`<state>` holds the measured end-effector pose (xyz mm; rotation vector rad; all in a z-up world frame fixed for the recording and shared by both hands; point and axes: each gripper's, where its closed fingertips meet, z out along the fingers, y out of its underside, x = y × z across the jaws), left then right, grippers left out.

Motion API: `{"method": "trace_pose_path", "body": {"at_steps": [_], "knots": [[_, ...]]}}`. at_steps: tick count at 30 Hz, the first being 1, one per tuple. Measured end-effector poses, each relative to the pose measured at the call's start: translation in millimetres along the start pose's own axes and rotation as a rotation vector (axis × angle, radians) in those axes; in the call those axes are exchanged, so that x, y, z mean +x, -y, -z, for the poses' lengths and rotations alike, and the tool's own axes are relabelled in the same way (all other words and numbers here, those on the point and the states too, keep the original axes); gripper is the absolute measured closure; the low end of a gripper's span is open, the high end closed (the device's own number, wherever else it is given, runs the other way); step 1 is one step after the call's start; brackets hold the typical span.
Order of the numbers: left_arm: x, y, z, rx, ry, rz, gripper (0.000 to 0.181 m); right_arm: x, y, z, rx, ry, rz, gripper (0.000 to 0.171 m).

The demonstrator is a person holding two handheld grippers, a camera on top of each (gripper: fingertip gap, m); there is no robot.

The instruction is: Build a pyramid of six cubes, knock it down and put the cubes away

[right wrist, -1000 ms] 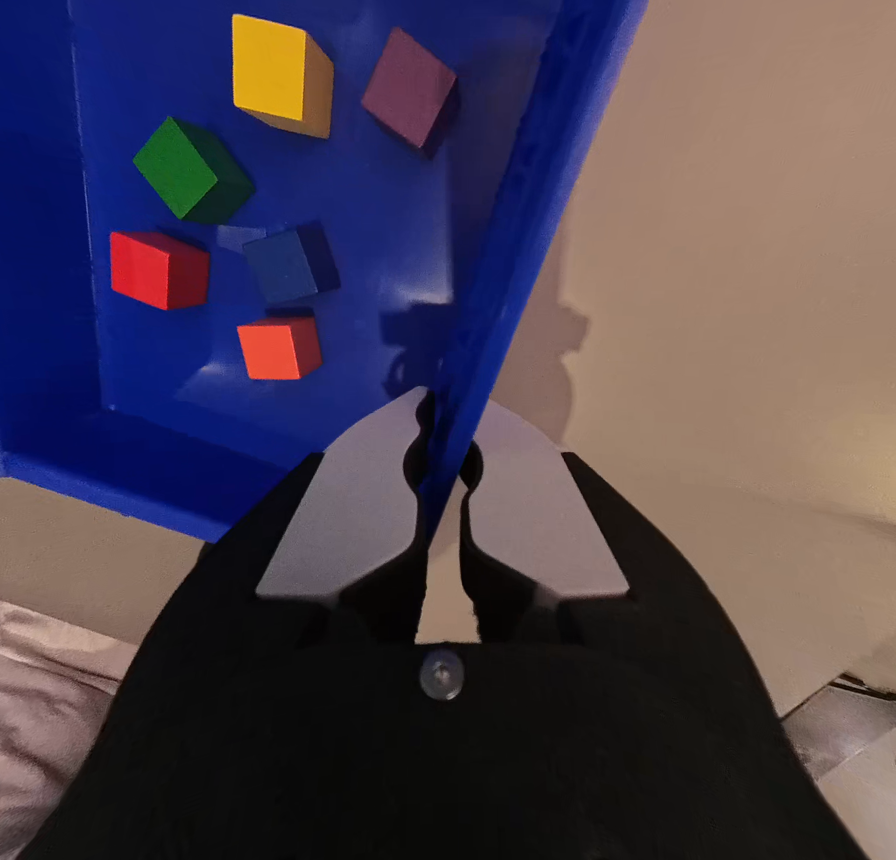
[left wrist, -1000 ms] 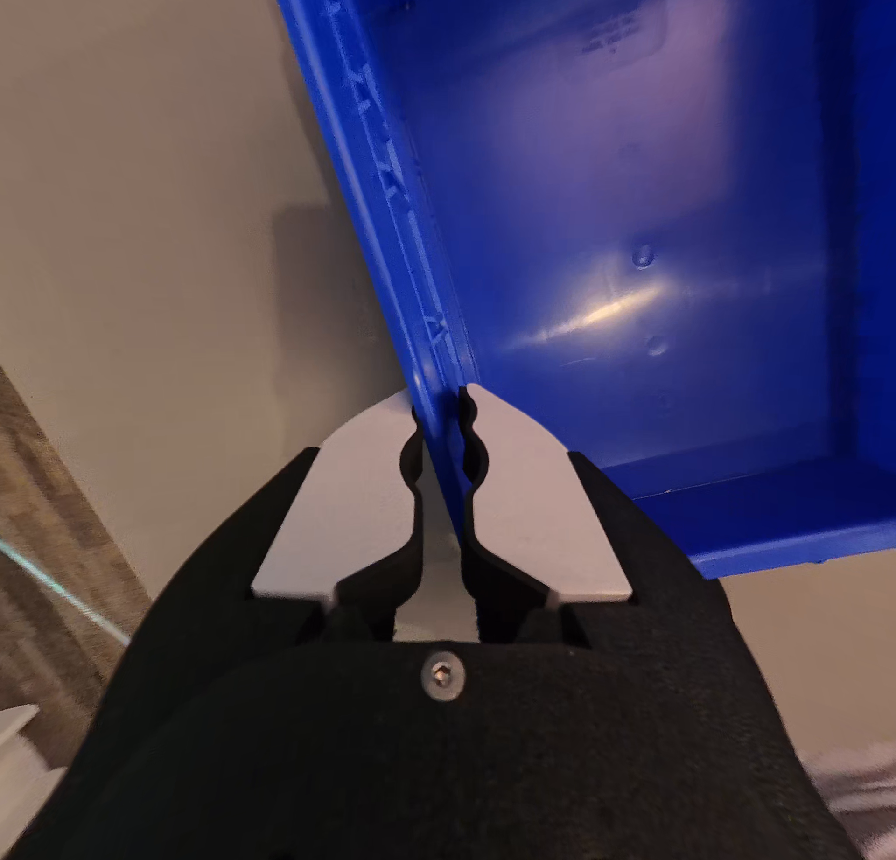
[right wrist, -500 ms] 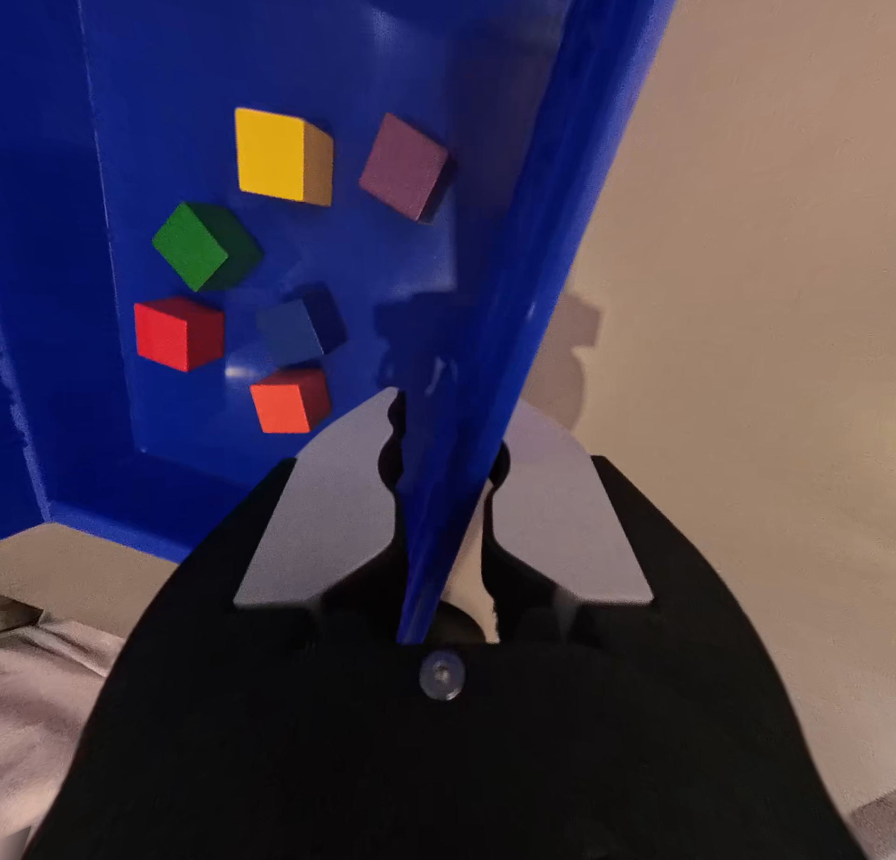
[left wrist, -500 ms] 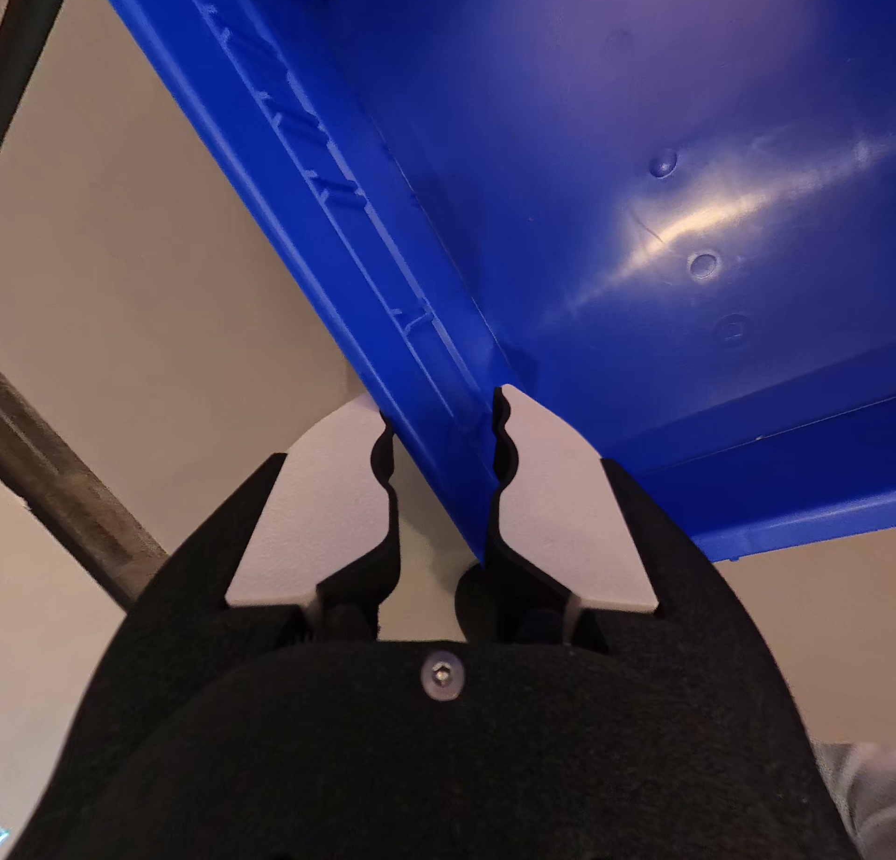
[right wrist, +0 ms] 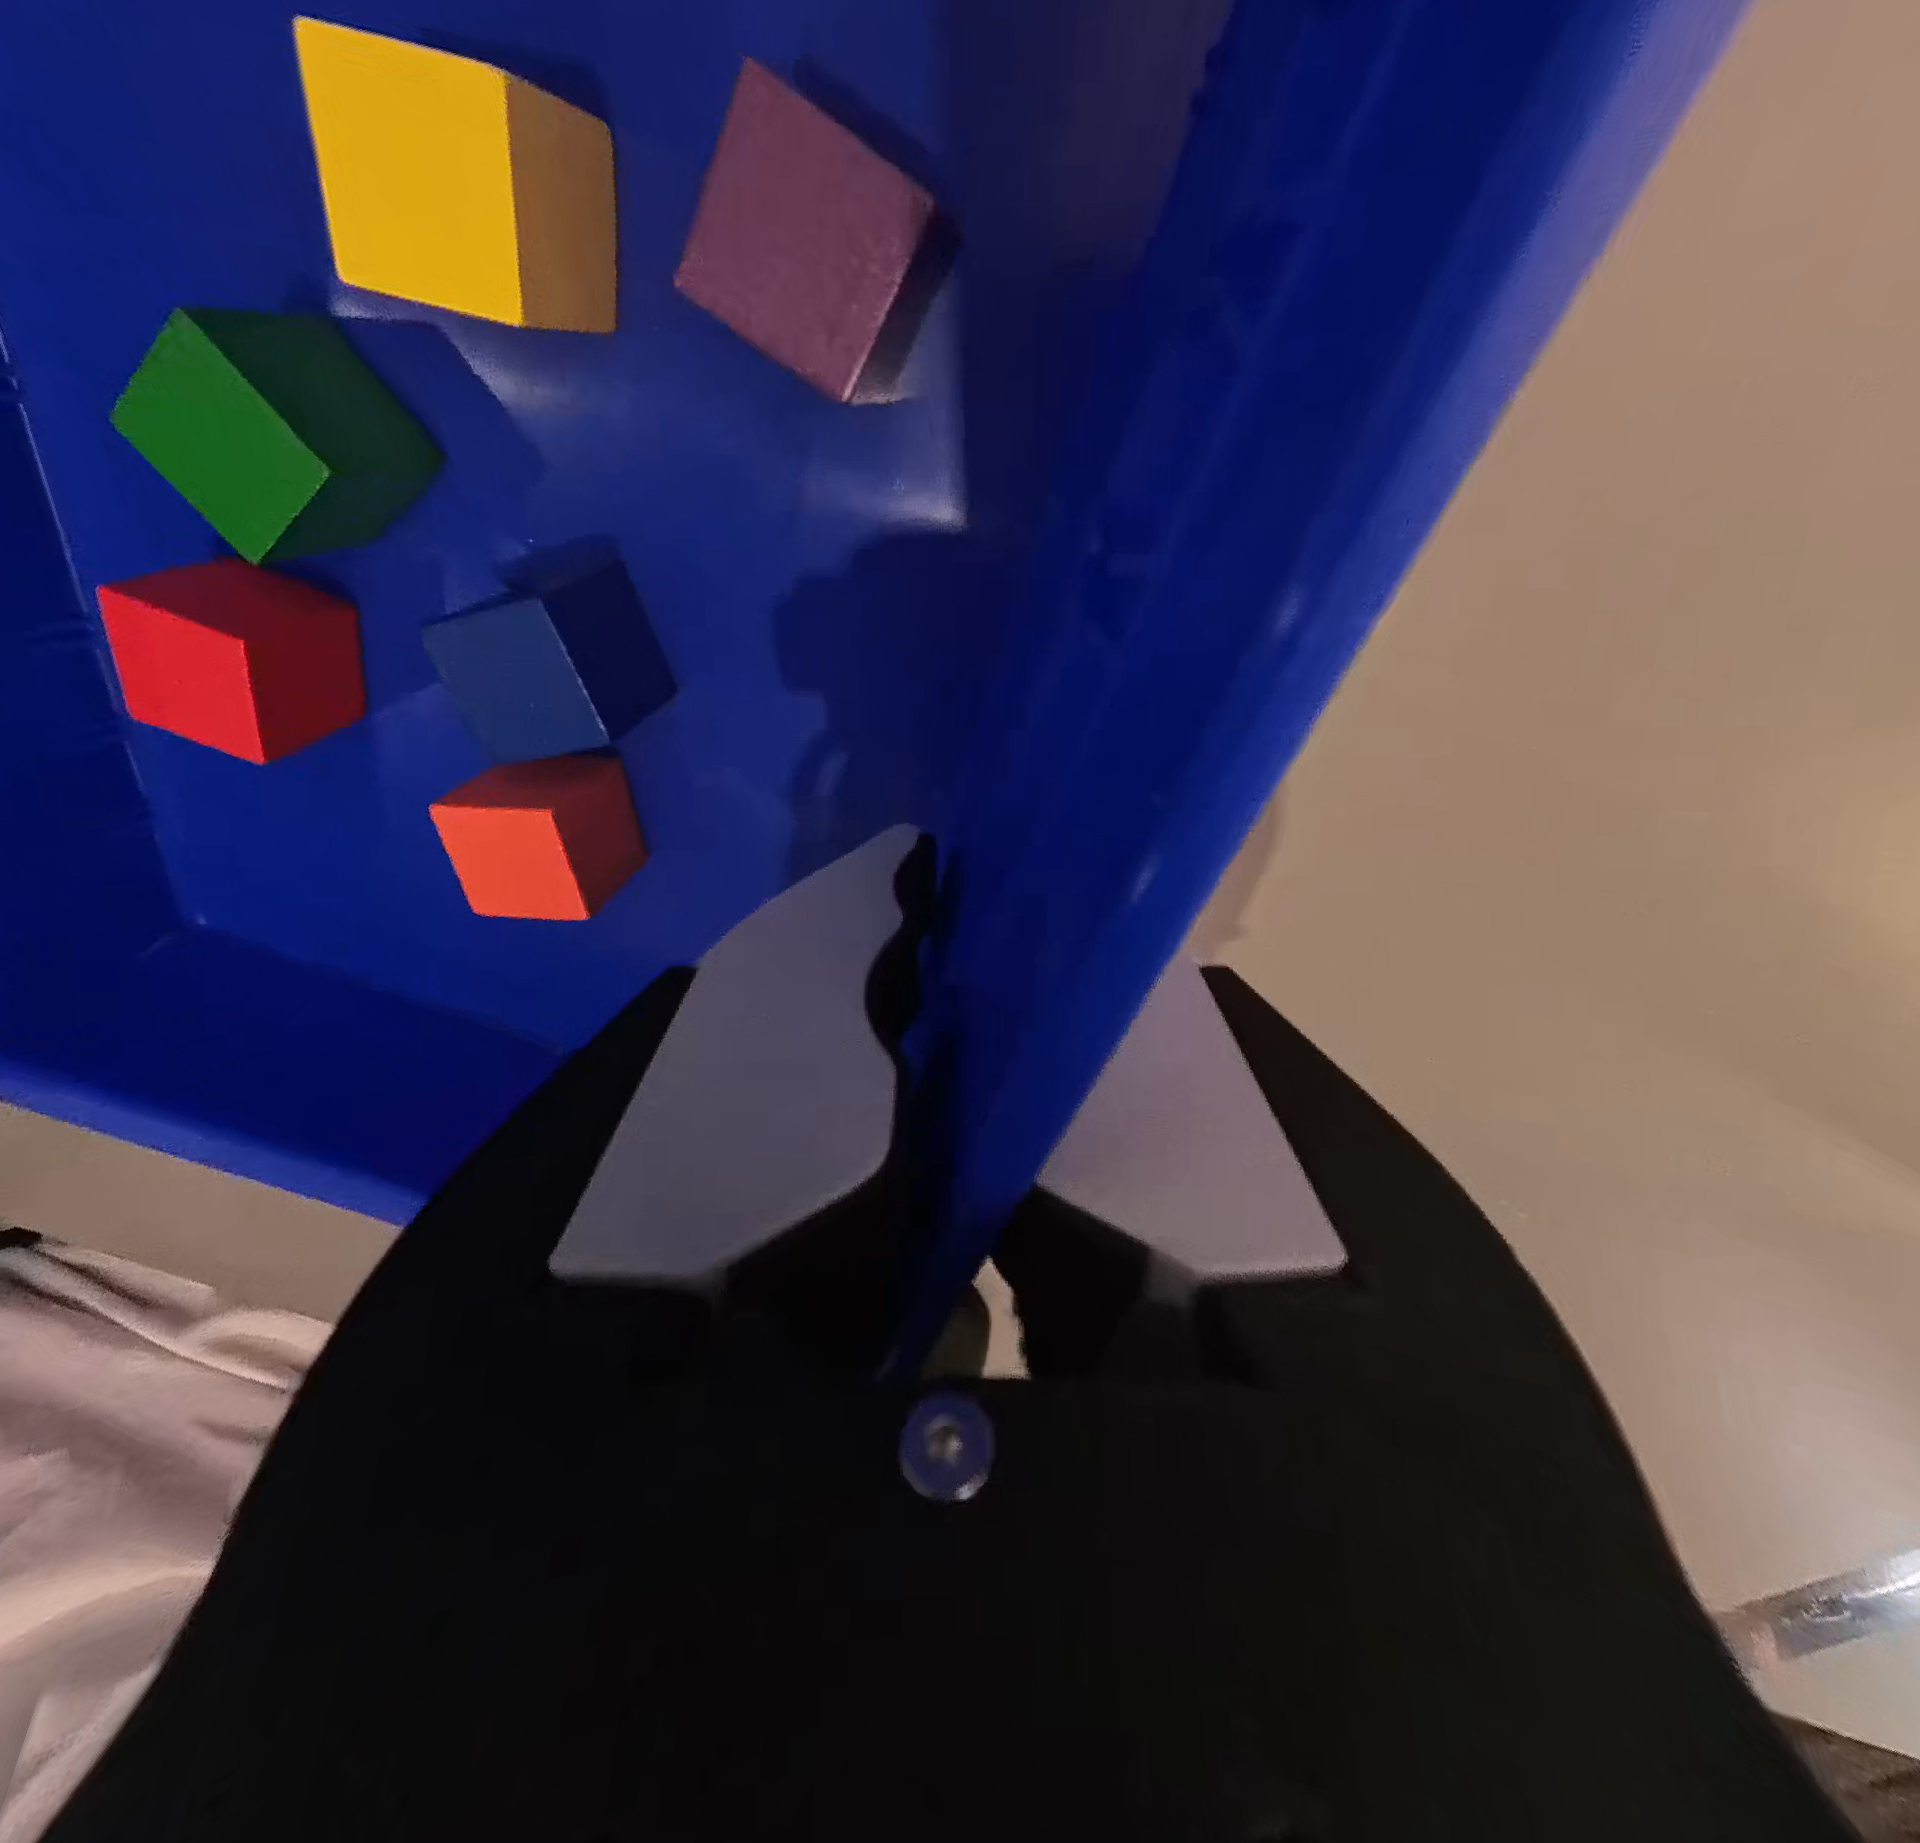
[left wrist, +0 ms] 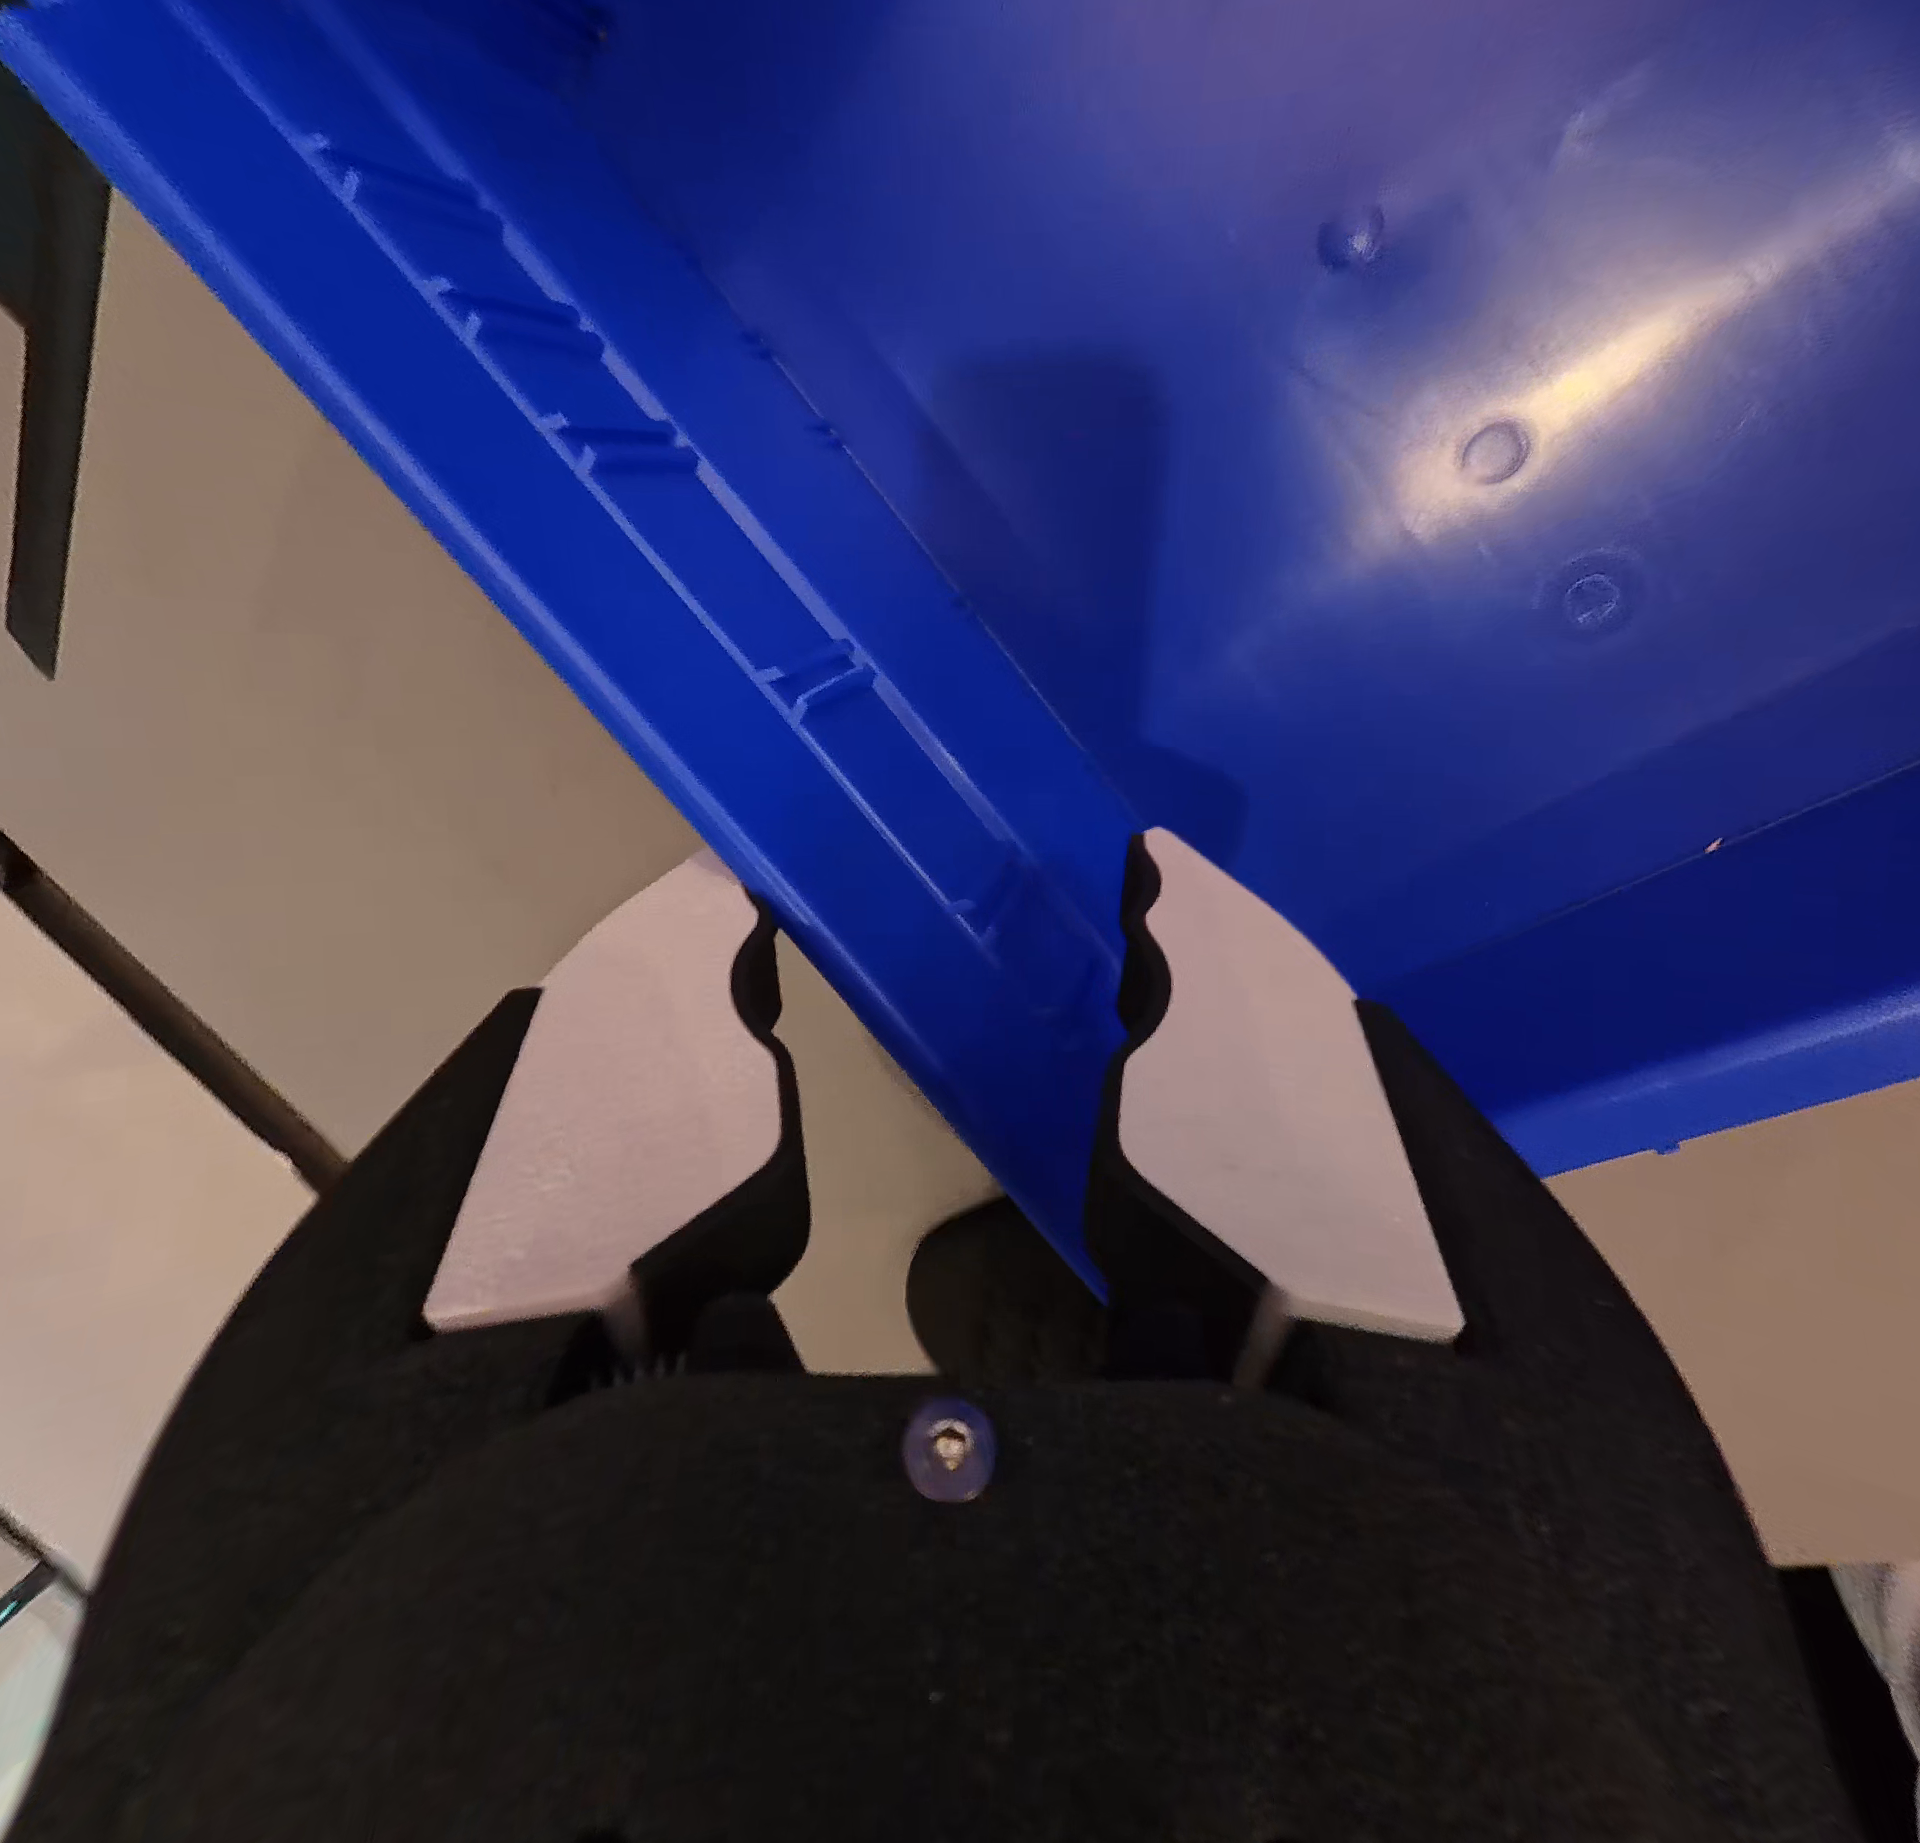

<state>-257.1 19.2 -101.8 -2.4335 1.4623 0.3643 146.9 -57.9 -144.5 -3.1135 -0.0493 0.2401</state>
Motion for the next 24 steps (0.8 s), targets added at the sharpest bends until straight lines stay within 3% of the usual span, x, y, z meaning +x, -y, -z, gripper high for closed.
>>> {"method": "trace_pose_path", "body": {"at_steps": [3,7,14,20,24], "knots": [[9.8,25.4,1.5,0.116,-0.056,0.025,0.123,14.2,-19.0,2.8,-0.04,0.016,-0.042,0.162],[40.8,53.9,11.3,0.256,-0.208,-0.007,0.114,46.4,-36.8,7.3,-0.052,-0.03,-0.147,0.159],[39.2,60.6,26.2,0.319,-0.294,-0.006,0.111,55.1,-32.1,9.0,0.001,0.016,-0.165,0.164],[-6.7,71.3,78.1,0.572,-0.104,0.048,0.111,70.9,-37.6,12.8,-0.017,0.042,-0.118,0.164],[-40.6,56.1,100.0,0.608,0.077,0.08,0.112,89.4,-57.4,32.4,-0.052,0.043,-0.151,0.164]]}}
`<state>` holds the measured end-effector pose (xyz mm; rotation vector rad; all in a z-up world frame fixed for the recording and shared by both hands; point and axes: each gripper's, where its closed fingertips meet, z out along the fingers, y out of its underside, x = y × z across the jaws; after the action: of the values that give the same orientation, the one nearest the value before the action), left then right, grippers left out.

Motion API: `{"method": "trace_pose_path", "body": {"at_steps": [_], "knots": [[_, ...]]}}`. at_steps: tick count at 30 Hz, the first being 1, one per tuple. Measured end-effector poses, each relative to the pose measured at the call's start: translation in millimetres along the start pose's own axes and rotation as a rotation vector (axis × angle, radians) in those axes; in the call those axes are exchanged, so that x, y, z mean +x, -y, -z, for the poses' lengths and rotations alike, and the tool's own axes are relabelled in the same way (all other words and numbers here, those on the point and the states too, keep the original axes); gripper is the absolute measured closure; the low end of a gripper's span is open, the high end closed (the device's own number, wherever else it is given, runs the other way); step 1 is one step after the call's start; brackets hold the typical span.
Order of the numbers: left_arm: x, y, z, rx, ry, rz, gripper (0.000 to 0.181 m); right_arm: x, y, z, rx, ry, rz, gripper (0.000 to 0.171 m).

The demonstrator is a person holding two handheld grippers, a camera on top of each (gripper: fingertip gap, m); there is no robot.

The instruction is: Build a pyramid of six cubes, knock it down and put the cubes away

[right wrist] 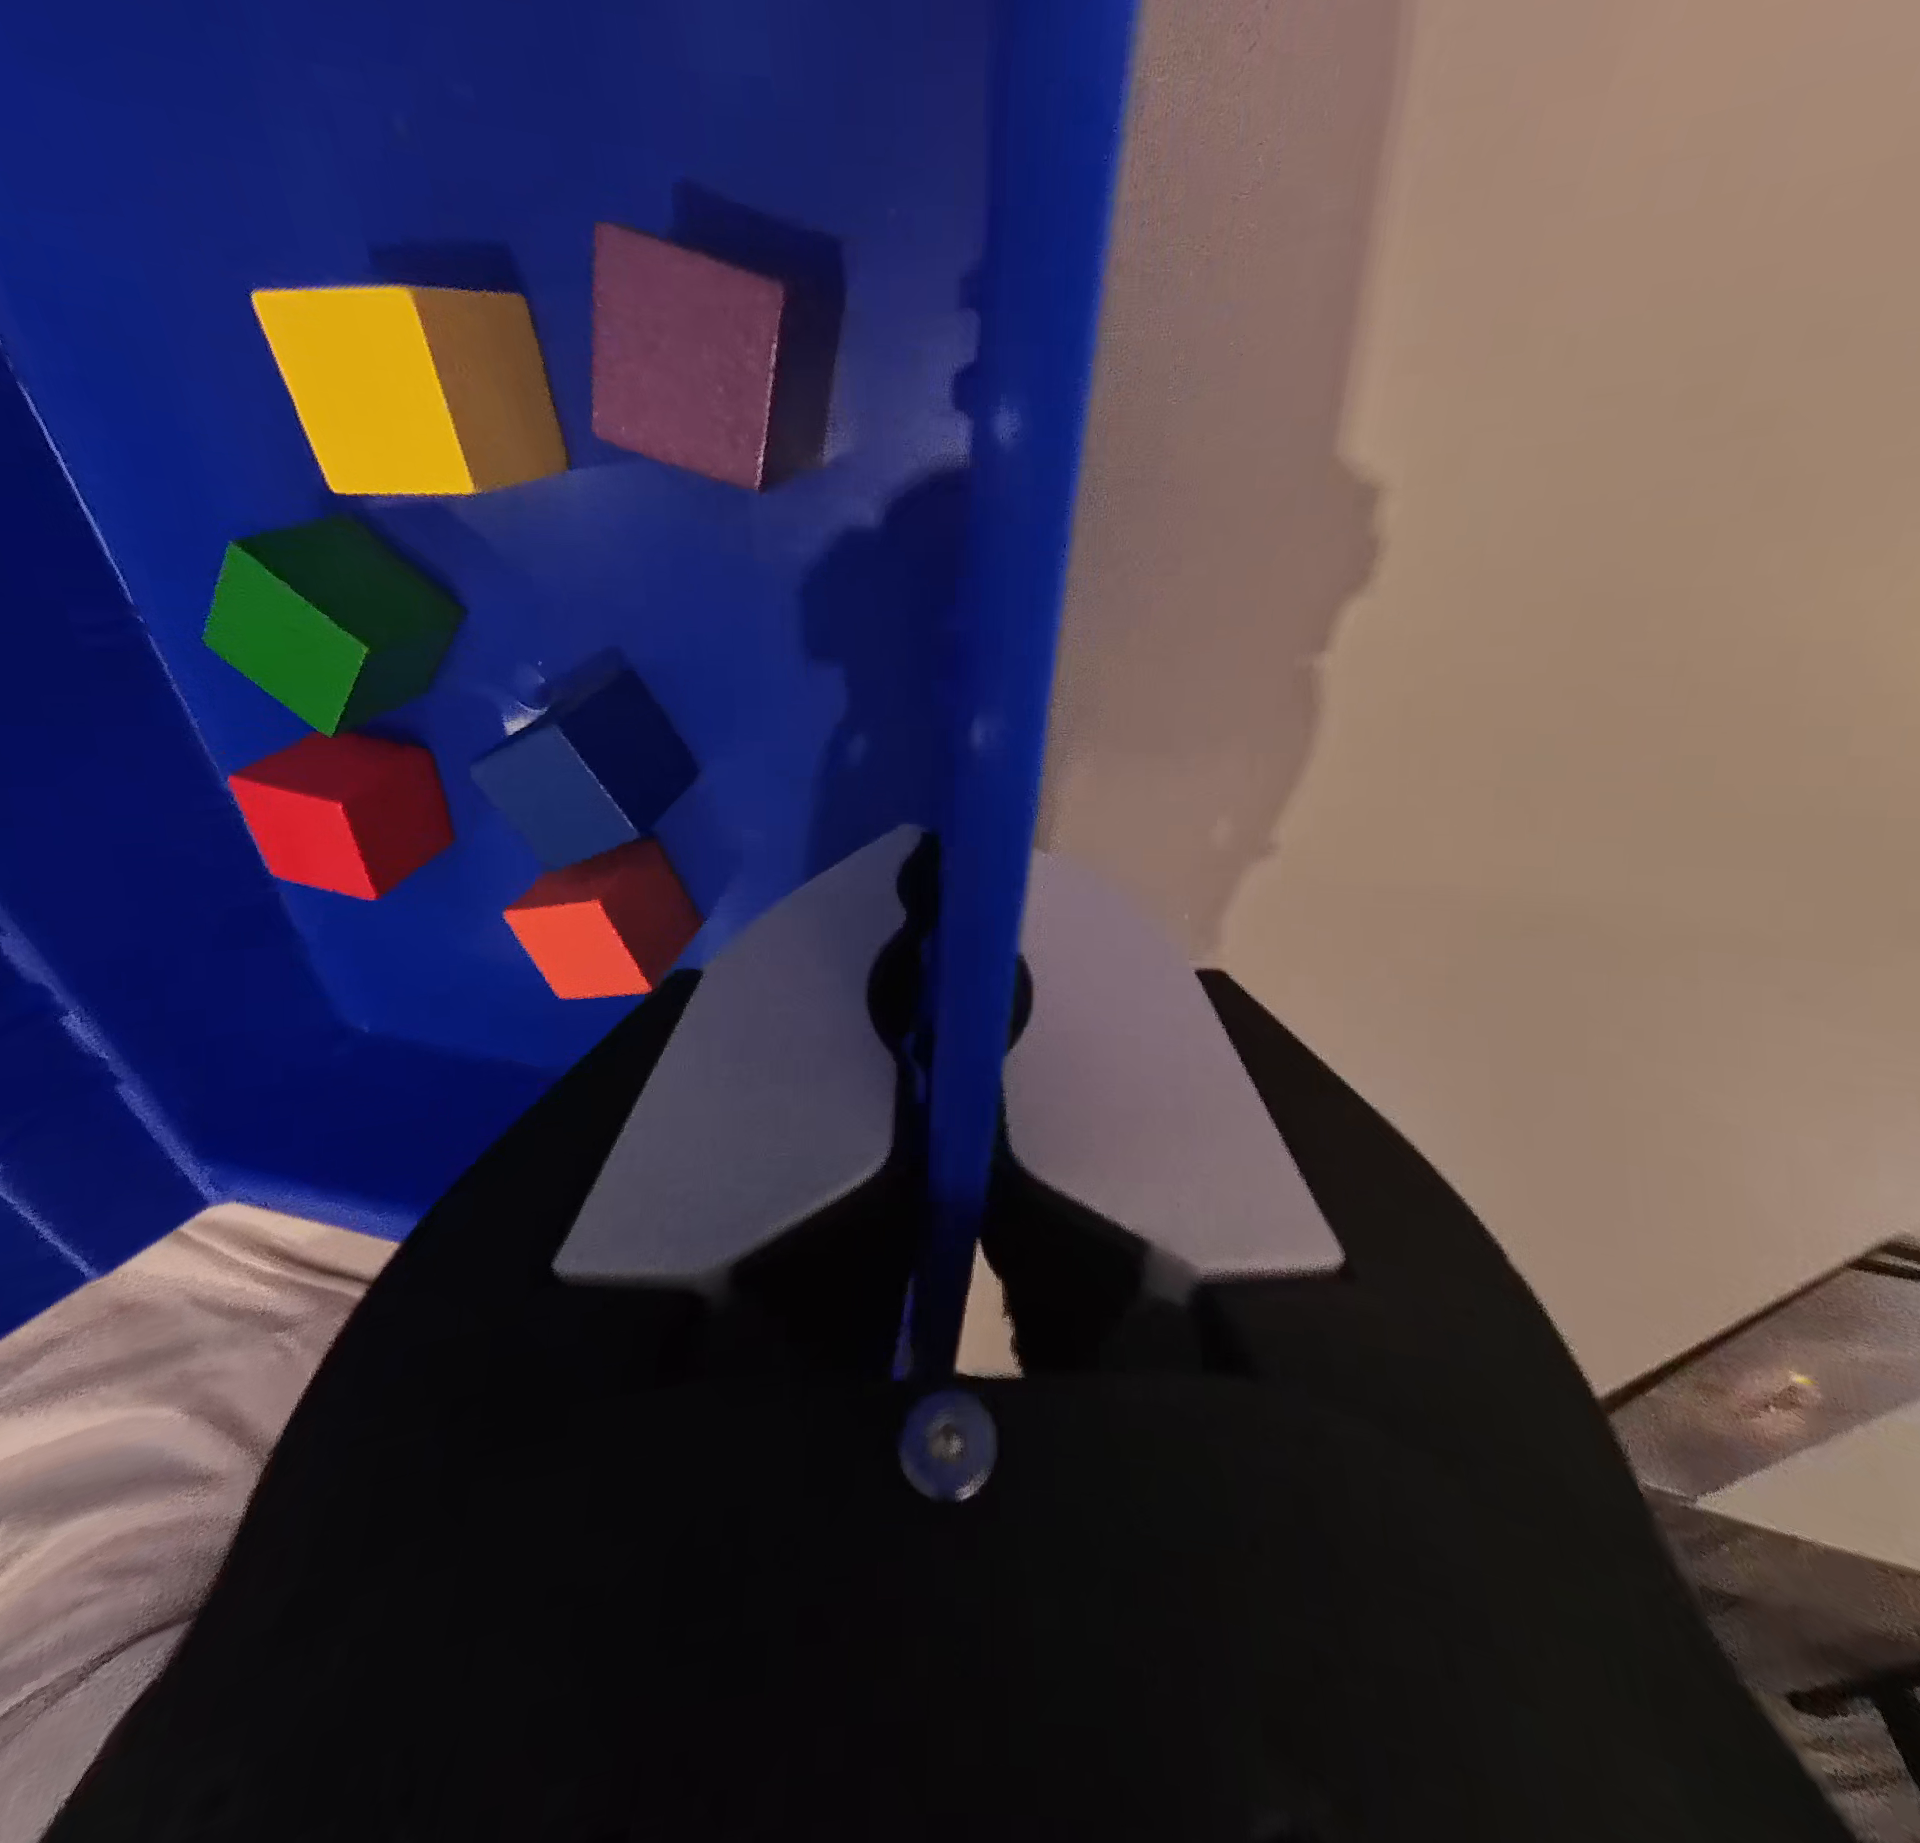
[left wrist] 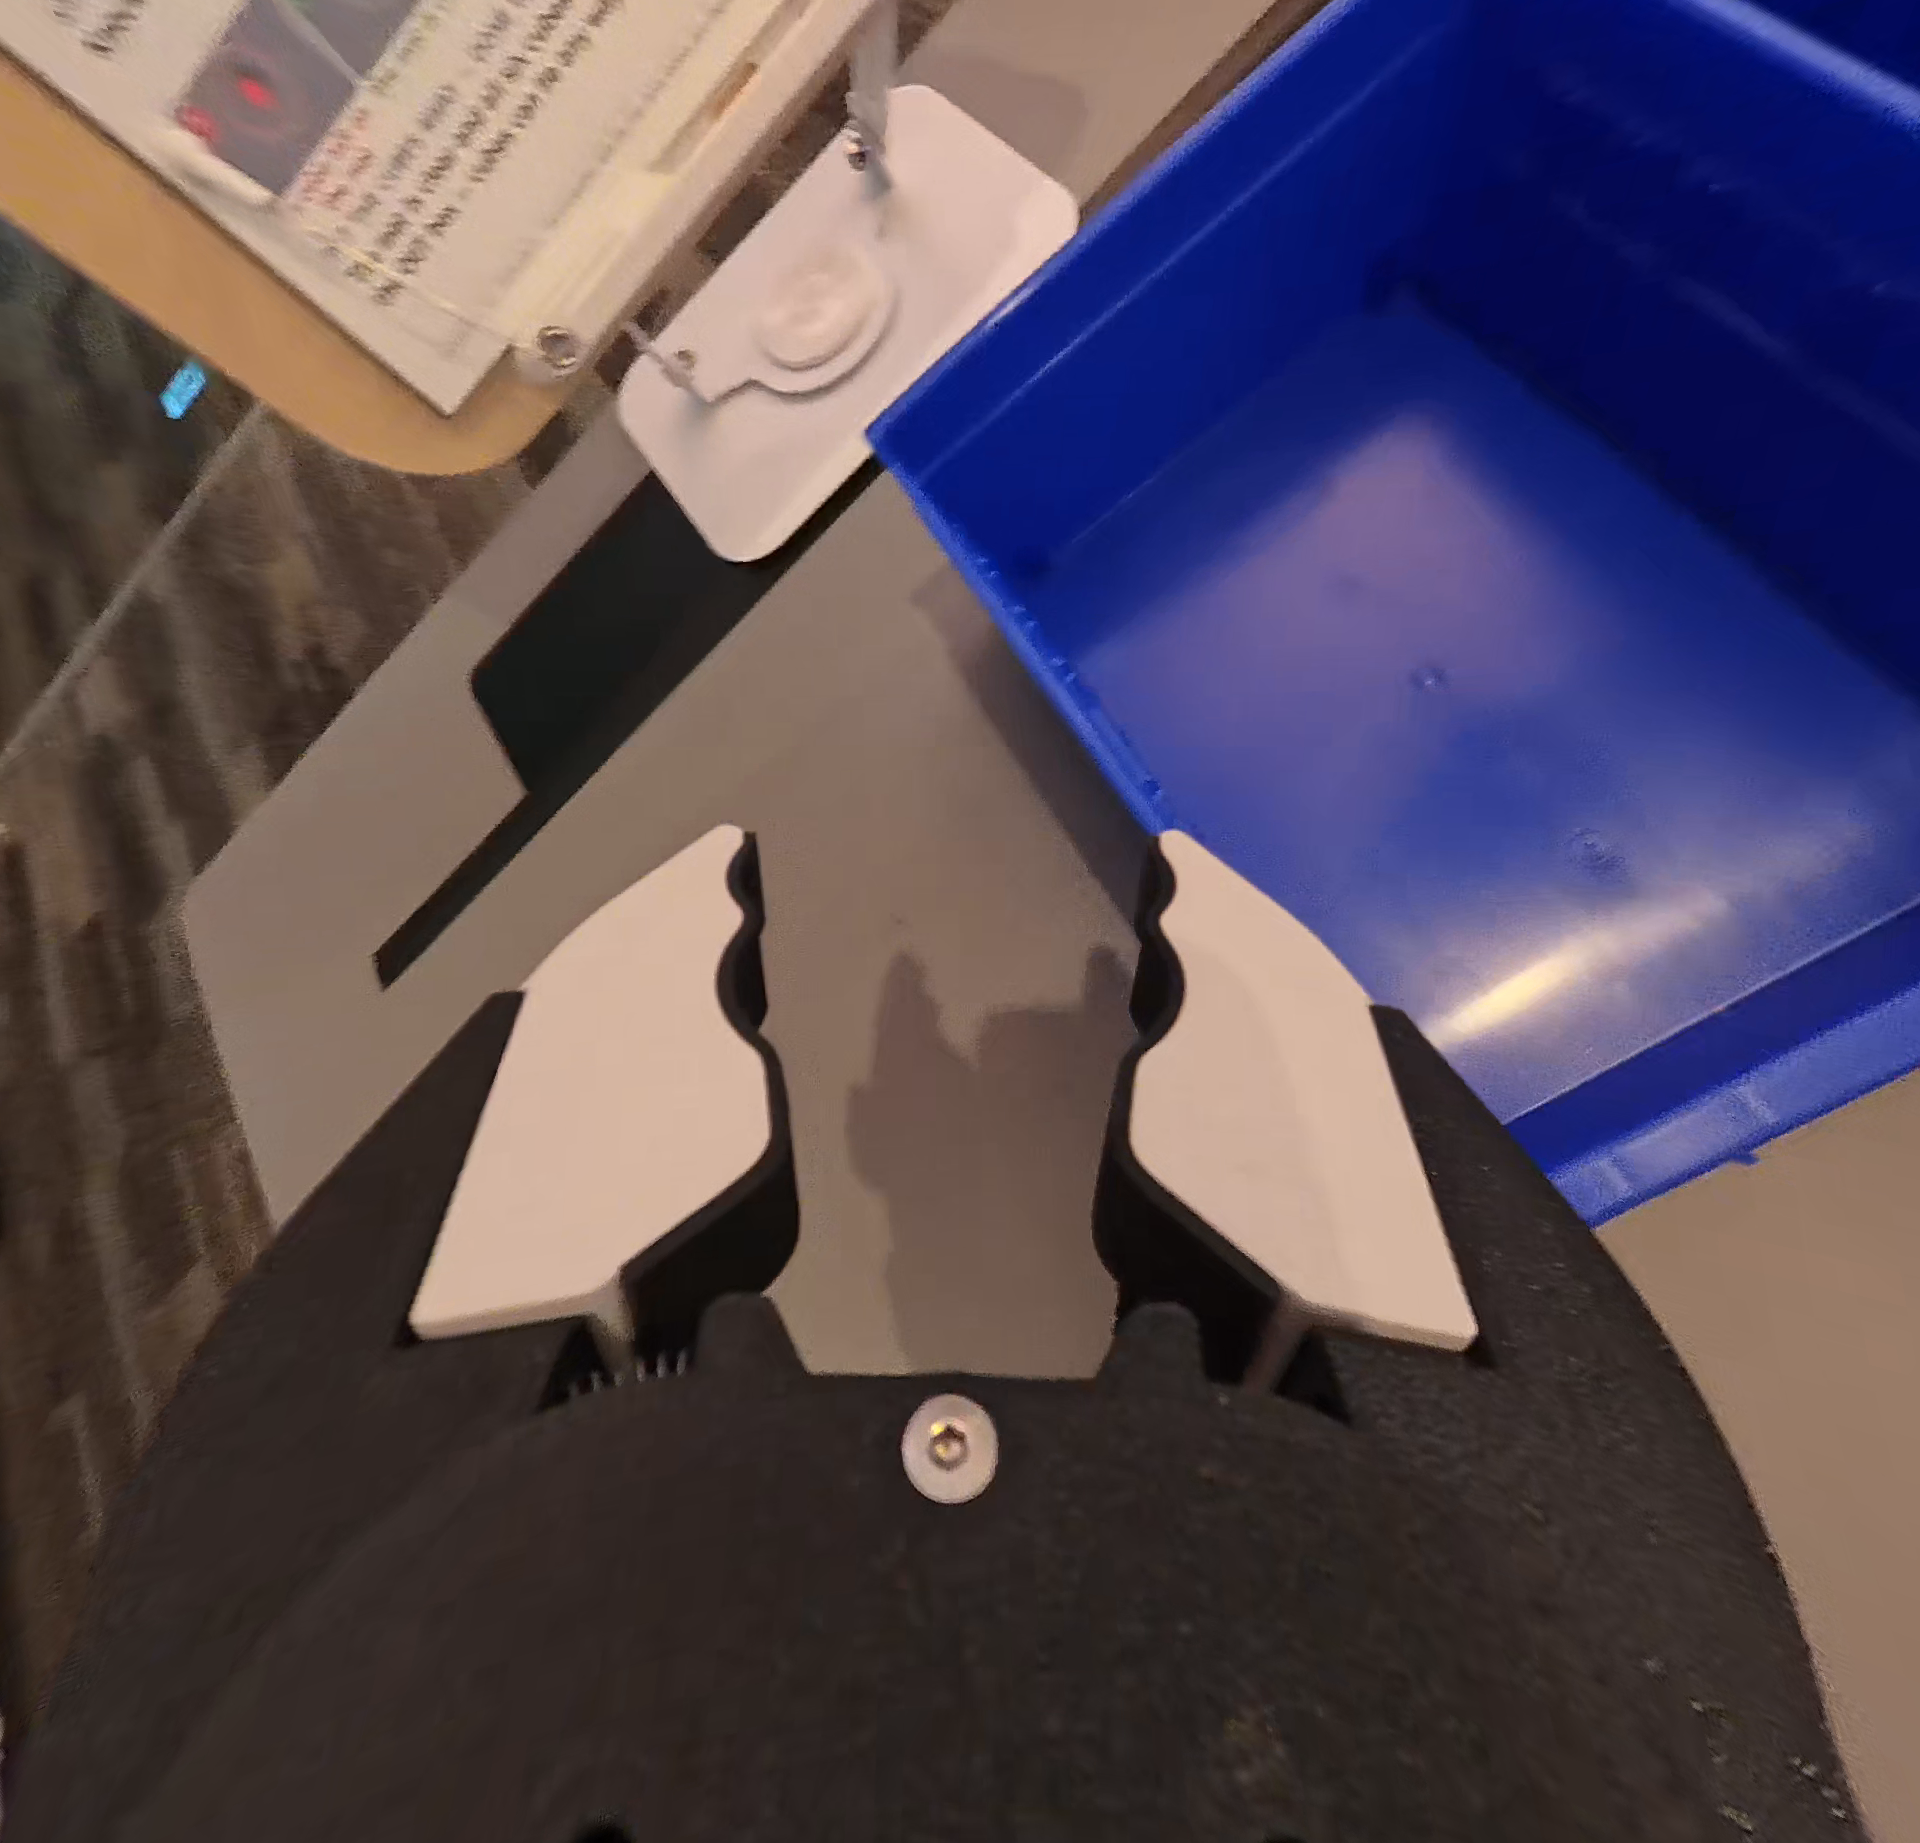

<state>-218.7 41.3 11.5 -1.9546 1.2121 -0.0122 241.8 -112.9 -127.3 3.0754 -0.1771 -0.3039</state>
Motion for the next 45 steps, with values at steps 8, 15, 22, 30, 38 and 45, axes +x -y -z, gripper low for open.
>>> {"method": "trace_pose_path", "body": {"at_steps": [8,15,22,30,38,45], "knots": [[-31.4,-7.5,41.3,0.034,0.045,0.038,0.113,-29.2,-21.1,100.2,0.055,-0.025,0.003,0.165],[-67.1,-27.3,84.5,0.077,0.093,0.14,0.114,-156.6,22.5,146.1,-0.011,-0.102,0.234,0.164],[-164.4,-108.9,158.6,0.071,0.424,0.406,0.122,-362.0,79.3,90.7,-0.113,0.004,0.549,0.165],[-199.6,-165.0,211.3,0.128,0.578,0.584,0.128,-536.1,113.9,12.1,-0.205,0.048,0.719,0.164],[-184.6,-147.5,190.6,0.11,0.488,0.498,0.12,-604.4,153.1,-66.7,-0.101,0.081,0.613,0.165],[-185.7,-159.5,166.8,0.023,0.433,0.515,0.115,-589.6,167.7,-109.6,-0.029,0.08,0.446,0.165]]}}
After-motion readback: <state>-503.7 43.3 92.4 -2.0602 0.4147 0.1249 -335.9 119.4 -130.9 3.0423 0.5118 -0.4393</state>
